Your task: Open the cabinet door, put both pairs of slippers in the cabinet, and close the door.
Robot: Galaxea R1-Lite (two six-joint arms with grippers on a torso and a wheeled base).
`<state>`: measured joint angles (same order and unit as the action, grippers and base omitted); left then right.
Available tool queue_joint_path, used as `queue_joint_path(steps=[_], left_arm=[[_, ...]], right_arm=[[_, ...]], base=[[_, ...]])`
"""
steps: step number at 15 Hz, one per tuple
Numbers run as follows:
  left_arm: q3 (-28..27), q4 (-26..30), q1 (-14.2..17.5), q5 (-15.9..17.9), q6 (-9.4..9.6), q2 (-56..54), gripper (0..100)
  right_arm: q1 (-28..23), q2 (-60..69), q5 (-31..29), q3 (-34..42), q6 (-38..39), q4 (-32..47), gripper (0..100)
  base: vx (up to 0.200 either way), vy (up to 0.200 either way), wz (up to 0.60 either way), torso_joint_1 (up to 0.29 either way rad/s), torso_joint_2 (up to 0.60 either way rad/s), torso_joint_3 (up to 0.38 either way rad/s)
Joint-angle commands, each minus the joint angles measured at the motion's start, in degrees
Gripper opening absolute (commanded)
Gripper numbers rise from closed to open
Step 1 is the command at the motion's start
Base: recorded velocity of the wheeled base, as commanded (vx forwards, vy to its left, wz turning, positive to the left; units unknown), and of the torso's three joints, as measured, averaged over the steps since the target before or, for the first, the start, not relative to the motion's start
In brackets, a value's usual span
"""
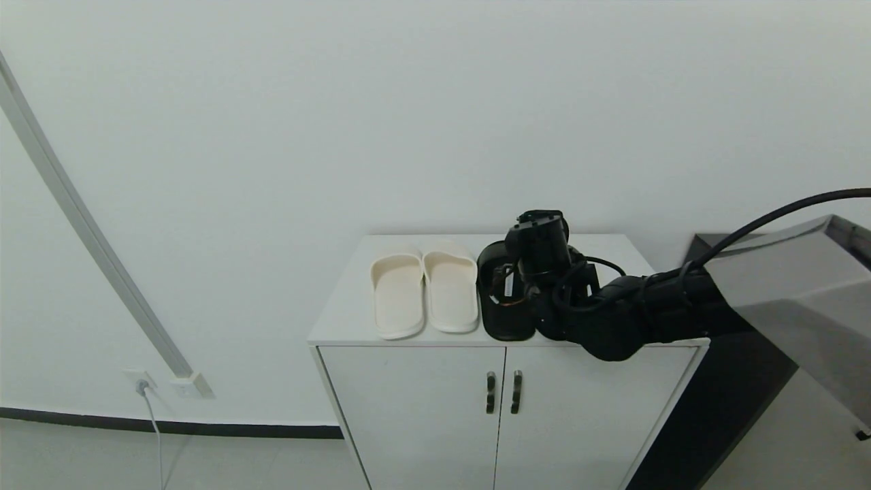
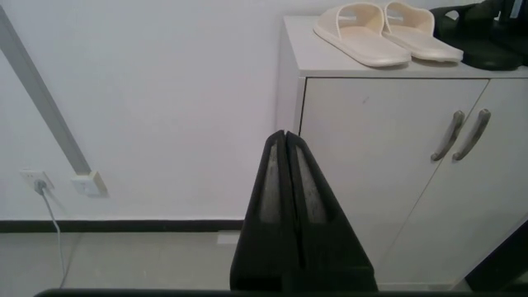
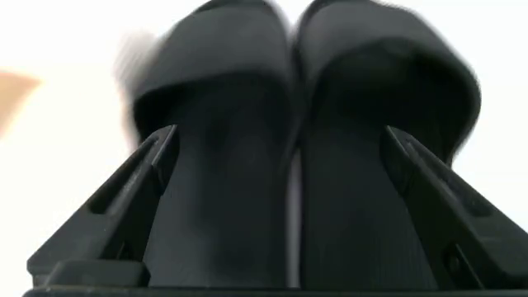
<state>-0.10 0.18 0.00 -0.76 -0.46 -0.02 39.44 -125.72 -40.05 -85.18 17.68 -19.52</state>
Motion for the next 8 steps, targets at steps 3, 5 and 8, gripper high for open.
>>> queue_joint_path(steps=[3,5,8], left_arm=[[0.0,0.0,0.0,0.0,-0.06,0.0,0],[0.0,0.0,0.0,0.0,-0.06,0.0,0],[0.0,0.0,0.0,0.0,-0.06,0.0,0]], right_arm=[[-2.7,-5.4,-0.1,-5.1,-1.3,0.3,100],[-3.4,-6.8,-0.1,-7.0,-2.2,-0.1,100],[-4.2,-9.2,-0.1,-10.1,-4.3,-1.1,100]], base=[[0.000,0.000,0.00,0.000,0.00,0.000],[0.000,0.000,0.00,0.000,0.00,0.000],[0.000,0.000,0.00,0.000,0.00,0.000]])
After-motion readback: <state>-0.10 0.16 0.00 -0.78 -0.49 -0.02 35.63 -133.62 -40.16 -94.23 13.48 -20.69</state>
